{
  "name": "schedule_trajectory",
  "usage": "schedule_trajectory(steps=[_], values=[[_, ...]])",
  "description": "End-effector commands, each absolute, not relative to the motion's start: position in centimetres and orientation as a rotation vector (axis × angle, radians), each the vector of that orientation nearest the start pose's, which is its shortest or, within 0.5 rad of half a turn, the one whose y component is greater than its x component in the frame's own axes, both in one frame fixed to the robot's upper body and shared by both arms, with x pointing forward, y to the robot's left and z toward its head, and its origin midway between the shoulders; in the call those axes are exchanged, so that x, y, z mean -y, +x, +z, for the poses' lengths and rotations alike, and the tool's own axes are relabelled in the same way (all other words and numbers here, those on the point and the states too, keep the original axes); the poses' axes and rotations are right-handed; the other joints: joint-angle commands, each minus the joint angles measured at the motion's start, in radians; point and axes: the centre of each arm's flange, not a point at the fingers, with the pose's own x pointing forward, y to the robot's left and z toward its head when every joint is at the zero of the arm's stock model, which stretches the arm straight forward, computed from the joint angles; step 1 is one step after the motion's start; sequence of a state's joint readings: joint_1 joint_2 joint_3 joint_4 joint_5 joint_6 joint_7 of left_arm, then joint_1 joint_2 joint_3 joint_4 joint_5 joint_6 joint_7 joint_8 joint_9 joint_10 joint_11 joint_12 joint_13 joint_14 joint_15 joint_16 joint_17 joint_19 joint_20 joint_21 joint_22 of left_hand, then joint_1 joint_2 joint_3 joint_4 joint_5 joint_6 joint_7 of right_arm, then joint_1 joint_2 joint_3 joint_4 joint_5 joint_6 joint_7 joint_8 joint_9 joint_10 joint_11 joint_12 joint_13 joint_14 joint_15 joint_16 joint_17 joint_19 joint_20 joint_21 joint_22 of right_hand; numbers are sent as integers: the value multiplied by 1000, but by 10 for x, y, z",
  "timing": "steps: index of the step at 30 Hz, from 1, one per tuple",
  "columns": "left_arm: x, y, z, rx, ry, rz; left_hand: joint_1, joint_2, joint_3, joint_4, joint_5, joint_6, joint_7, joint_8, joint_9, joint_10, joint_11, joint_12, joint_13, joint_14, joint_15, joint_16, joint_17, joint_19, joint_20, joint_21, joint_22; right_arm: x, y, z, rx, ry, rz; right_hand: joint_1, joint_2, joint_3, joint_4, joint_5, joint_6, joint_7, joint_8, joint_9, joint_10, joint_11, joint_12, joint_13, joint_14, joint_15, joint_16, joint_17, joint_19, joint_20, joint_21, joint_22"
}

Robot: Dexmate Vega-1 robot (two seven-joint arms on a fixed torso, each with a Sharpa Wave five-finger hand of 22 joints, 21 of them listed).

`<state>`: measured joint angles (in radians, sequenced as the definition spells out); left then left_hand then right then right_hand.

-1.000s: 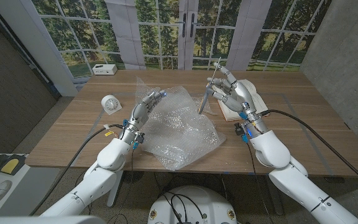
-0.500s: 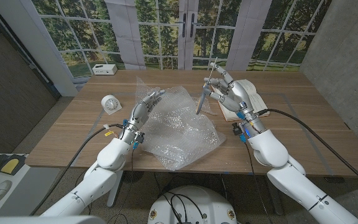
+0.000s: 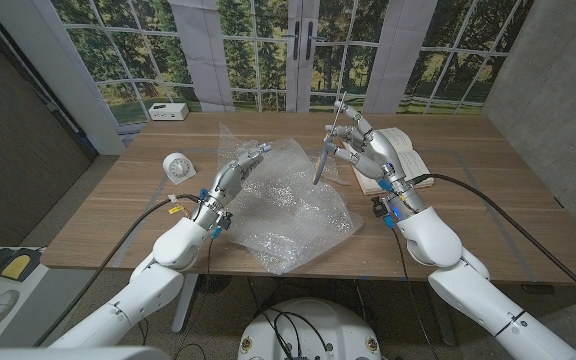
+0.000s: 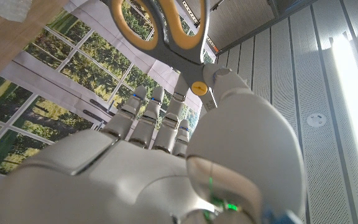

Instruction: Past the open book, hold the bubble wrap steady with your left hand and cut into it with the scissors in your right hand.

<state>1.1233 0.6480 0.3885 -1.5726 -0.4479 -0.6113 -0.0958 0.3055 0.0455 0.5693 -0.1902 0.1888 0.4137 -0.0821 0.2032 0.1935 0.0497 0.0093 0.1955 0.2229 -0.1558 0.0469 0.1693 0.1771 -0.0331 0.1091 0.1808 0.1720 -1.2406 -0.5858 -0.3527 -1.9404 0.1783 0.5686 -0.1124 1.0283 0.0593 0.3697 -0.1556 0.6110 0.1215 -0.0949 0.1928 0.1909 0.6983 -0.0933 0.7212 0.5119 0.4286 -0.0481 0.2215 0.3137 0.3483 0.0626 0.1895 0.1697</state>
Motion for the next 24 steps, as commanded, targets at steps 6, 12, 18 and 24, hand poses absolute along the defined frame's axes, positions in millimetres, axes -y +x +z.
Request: schedule_trajectory(steps=[6, 12, 18, 24], values=[[-235, 537, -65, 865, 377, -464, 79, -5, 27, 0, 2, 10, 19, 17, 8, -37, -1, 4, 1, -29, 16, 7, 2, -9, 22, 5, 1, 167, 454, -25, 1086, -237, 438, 4, 10, 10, 2, 7, 6, 0, 0, 2, 129, -120, 29, 68, 7, -165, -1, 1, 2, 2, 5, 4], [-233, 536, -64, 864, 379, -479, 112, -3, 36, 0, 1, 25, 17, 27, 14, -43, -4, 8, 2, -36, 21, 8, 2, -9, 28, 6, 1, 167, 454, -25, 1082, -237, 444, 3, 11, 10, 3, 8, 6, 0, -1, 2, 130, -119, 30, 68, 8, -166, -1, 2, 2, 2, 4, 4], [-230, 535, -63, 860, 395, -476, 231, -23, 55, 0, -4, 43, 10, 48, 29, 28, 23, 48, 2, 42, 22, 32, 2, 42, 37, 20, 1, 166, 454, -25, 1086, -242, 450, 4, 11, 12, 2, 9, 6, 0, -1, 2, 131, -119, 30, 68, 6, -168, -3, 1, 2, 2, 4, 4], [-224, 534, -63, 854, 405, -514, 269, -43, 51, 2, -8, 48, 17, 55, 33, 1, 33, 39, 2, 17, 29, 17, 3, 36, 43, 14, 1, 166, 453, -25, 1084, -241, 451, 5, 11, 12, 1, 10, 7, 0, -1, 2, 130, -119, 29, 67, 6, -171, -3, 2, 2, 2, 4, 4]])
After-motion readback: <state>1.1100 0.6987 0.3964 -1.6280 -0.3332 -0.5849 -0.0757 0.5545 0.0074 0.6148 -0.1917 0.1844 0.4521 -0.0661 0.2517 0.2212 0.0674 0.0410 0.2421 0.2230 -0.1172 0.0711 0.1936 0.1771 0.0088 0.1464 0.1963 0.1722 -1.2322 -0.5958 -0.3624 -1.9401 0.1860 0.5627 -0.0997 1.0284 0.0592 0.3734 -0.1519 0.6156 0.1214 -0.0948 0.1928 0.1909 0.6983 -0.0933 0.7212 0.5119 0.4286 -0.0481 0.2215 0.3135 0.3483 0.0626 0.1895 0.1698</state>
